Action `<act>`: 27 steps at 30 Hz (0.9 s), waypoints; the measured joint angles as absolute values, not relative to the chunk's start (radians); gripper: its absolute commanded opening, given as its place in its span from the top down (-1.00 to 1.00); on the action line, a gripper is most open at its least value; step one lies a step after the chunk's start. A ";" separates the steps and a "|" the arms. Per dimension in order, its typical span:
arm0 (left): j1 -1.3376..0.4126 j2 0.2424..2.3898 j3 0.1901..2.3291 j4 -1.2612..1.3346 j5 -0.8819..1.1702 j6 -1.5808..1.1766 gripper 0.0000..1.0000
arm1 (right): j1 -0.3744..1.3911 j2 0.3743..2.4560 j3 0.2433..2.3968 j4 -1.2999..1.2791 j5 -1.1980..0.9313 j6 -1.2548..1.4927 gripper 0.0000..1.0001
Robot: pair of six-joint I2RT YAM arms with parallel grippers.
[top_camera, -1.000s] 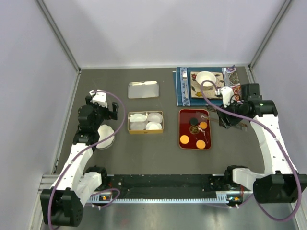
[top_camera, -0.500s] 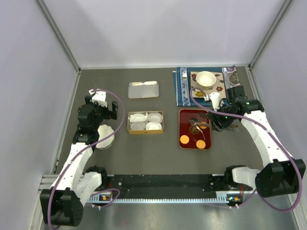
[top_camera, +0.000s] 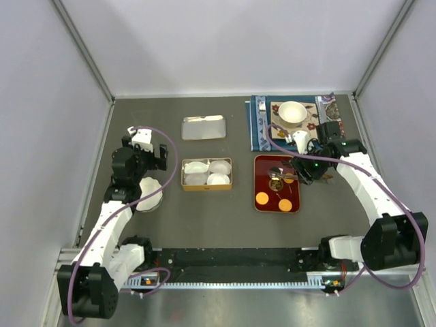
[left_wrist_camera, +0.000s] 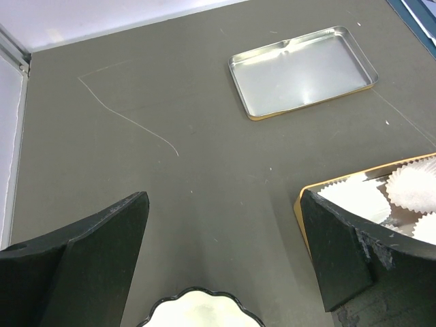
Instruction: Pack the cookies
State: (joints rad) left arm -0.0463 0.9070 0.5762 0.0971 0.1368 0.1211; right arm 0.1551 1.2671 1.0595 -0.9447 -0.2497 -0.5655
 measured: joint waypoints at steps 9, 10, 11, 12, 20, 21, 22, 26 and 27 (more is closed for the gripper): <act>-0.046 0.908 0.576 0.097 0.133 0.121 -0.98 | 0.162 1.314 1.046 -0.905 -0.240 -0.565 -0.04; -0.046 0.908 0.576 0.097 0.133 0.121 -0.98 | 0.162 1.316 1.045 -0.904 -0.239 -0.565 -0.02; -0.046 0.908 0.576 0.097 0.133 0.121 -0.98 | 0.162 1.318 1.045 -0.904 -0.239 -0.565 0.00; -0.046 0.908 0.576 0.097 0.133 0.121 -0.98 | 0.163 1.318 1.043 -0.902 -0.239 -0.565 0.04; -0.046 0.908 0.576 0.097 0.122 0.121 -0.98 | 0.183 1.318 1.031 -0.898 -0.228 -0.565 0.16; -0.046 0.908 0.576 0.097 0.121 0.121 -0.98 | 0.183 1.318 1.026 -0.896 -0.226 -0.565 0.17; -0.046 0.908 0.576 0.097 0.119 0.121 -0.98 | 0.183 1.317 1.020 -0.896 -0.222 -0.565 0.19; -0.046 0.908 0.576 0.097 0.115 0.121 -0.98 | 0.184 1.317 1.007 -0.899 -0.206 -0.565 0.22; -0.046 0.908 0.576 0.097 0.115 0.121 -0.98 | 0.185 1.316 1.006 -0.898 -0.204 -0.565 0.23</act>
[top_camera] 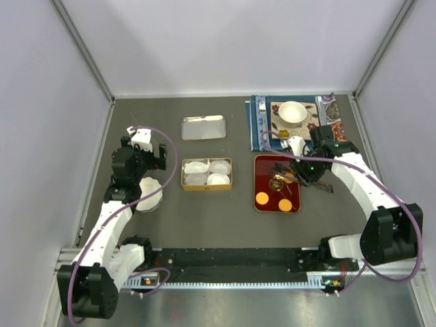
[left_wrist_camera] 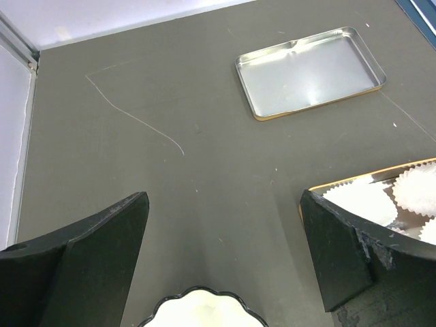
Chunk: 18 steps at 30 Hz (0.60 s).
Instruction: Pack the cookies
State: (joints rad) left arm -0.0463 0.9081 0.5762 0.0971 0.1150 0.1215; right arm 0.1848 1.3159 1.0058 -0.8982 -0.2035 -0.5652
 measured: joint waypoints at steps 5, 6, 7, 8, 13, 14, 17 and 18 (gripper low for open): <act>-0.046 0.908 0.576 0.097 0.115 0.121 -0.98 | 0.190 1.306 1.006 -0.898 -0.191 -0.566 0.36; -0.046 0.908 0.576 0.097 0.115 0.121 -0.98 | 0.190 1.306 1.006 -0.899 -0.188 -0.566 0.39; -0.046 0.908 0.576 0.097 0.115 0.121 -0.98 | 0.190 1.304 1.006 -0.899 -0.185 -0.565 0.42; -0.046 0.908 0.576 0.097 0.115 0.121 -0.98 | 0.192 1.303 1.006 -0.899 -0.183 -0.566 0.47; -0.046 0.908 0.576 0.097 0.115 0.121 -0.98 | 0.194 1.302 1.007 -0.904 -0.181 -0.564 0.71; -0.046 0.908 0.576 0.097 0.115 0.121 -0.98 | 0.195 1.302 1.011 -0.907 -0.182 -0.564 0.79; -0.046 0.908 0.576 0.097 0.115 0.122 -0.98 | 0.200 1.302 1.032 -0.917 -0.181 -0.557 0.92; -0.046 0.908 0.576 0.097 0.114 0.122 -0.98 | 0.202 1.302 1.042 -0.920 -0.182 -0.555 0.95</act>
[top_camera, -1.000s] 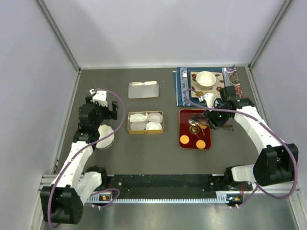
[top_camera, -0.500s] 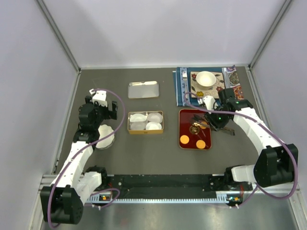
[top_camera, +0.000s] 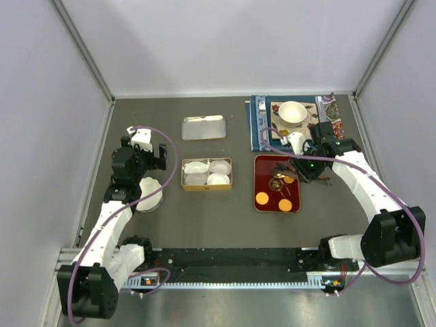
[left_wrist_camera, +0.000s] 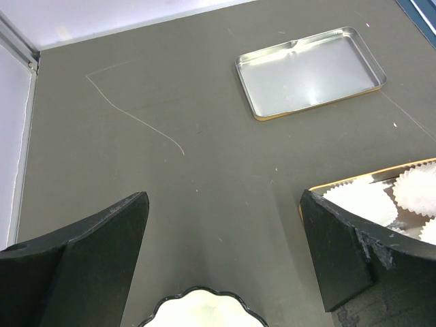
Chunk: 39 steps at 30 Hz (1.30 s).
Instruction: Pack the cookies
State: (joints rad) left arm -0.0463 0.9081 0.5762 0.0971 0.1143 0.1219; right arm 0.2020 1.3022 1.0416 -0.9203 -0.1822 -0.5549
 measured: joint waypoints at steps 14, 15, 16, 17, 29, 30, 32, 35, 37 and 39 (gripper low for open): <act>-0.046 0.908 0.576 0.097 0.116 0.122 -0.98 | 0.263 1.303 1.214 -0.978 -0.209 -0.531 1.00; -0.046 0.908 0.576 0.098 0.117 0.122 -0.98 | 0.278 1.304 1.229 -0.986 -0.212 -0.530 1.00; -0.046 0.908 0.576 0.098 0.119 0.122 -0.98 | 0.292 1.306 1.245 -0.992 -0.215 -0.530 1.00; -0.046 0.908 0.576 0.099 0.120 0.122 -0.98 | 0.304 1.309 1.260 -0.996 -0.220 -0.530 1.00; -0.046 0.944 0.590 0.117 0.163 0.121 -0.98 | 0.525 1.487 1.508 -1.004 -0.245 -0.530 1.00; -0.046 0.948 0.593 0.118 0.165 0.121 -0.98 | 0.540 1.504 1.523 -1.003 -0.252 -0.530 1.00; -0.046 0.954 0.596 0.122 0.167 0.120 -0.98 | 0.566 1.537 1.552 -1.003 -0.261 -0.530 1.00; -0.046 0.965 0.604 0.128 0.168 0.114 -0.98 | 0.600 1.581 1.592 -1.004 -0.268 -0.530 1.00; -0.046 0.970 0.608 0.133 0.168 0.110 -0.98 | 0.624 1.611 1.623 -1.002 -0.275 -0.530 1.00; -0.046 0.978 0.609 0.138 0.168 0.107 -0.98 | 0.650 1.637 1.647 -0.999 -0.281 -0.530 1.00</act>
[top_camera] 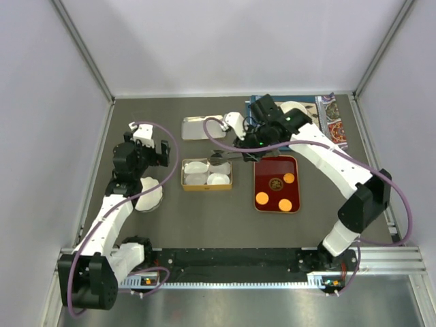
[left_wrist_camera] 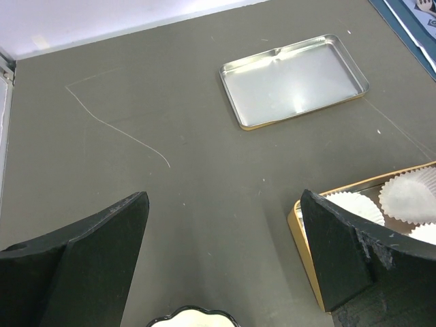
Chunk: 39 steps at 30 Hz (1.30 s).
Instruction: Pack the cookies
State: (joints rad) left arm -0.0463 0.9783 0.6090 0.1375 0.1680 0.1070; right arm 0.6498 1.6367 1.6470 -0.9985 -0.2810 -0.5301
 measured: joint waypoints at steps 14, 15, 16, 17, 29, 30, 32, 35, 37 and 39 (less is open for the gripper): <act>-0.046 1.041 0.612 0.175 0.114 0.107 -0.98 | 0.764 1.755 1.724 -0.984 -0.312 -0.523 1.00; -0.046 1.049 0.615 0.175 0.106 0.107 -0.98 | 0.770 1.759 1.724 -0.984 -0.312 -0.522 1.00; -0.046 1.056 0.619 0.175 0.099 0.106 -0.98 | 0.777 1.763 1.724 -0.984 -0.312 -0.522 1.00; -0.046 1.063 0.622 0.176 0.092 0.106 -0.98 | 0.784 1.768 1.724 -0.984 -0.312 -0.521 1.00; -0.046 1.070 0.625 0.181 0.077 0.102 -0.98 | 0.816 1.847 1.749 -0.971 -0.306 -0.520 1.00; -0.046 1.070 0.625 0.181 0.076 0.102 -0.98 | 0.816 1.853 1.750 -0.968 -0.304 -0.520 1.00; -0.046 1.070 0.625 0.181 0.076 0.103 -0.98 | 0.816 1.861 1.753 -0.966 -0.303 -0.520 1.00; -0.046 1.070 0.625 0.181 0.073 0.103 -0.98 | 0.818 1.876 1.766 -0.965 -0.300 -0.521 1.00; -0.046 1.070 0.625 0.181 0.070 0.103 -0.98 | 0.820 1.881 1.769 -0.961 -0.298 -0.521 1.00; -0.046 1.070 0.625 0.181 0.069 0.103 -0.98 | 0.823 1.886 1.769 -0.961 -0.296 -0.521 1.00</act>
State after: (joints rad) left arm -0.0463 1.0698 0.6250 0.1810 0.0692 0.1032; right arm 0.8227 1.8862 1.7695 -0.9607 -0.2962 -0.5209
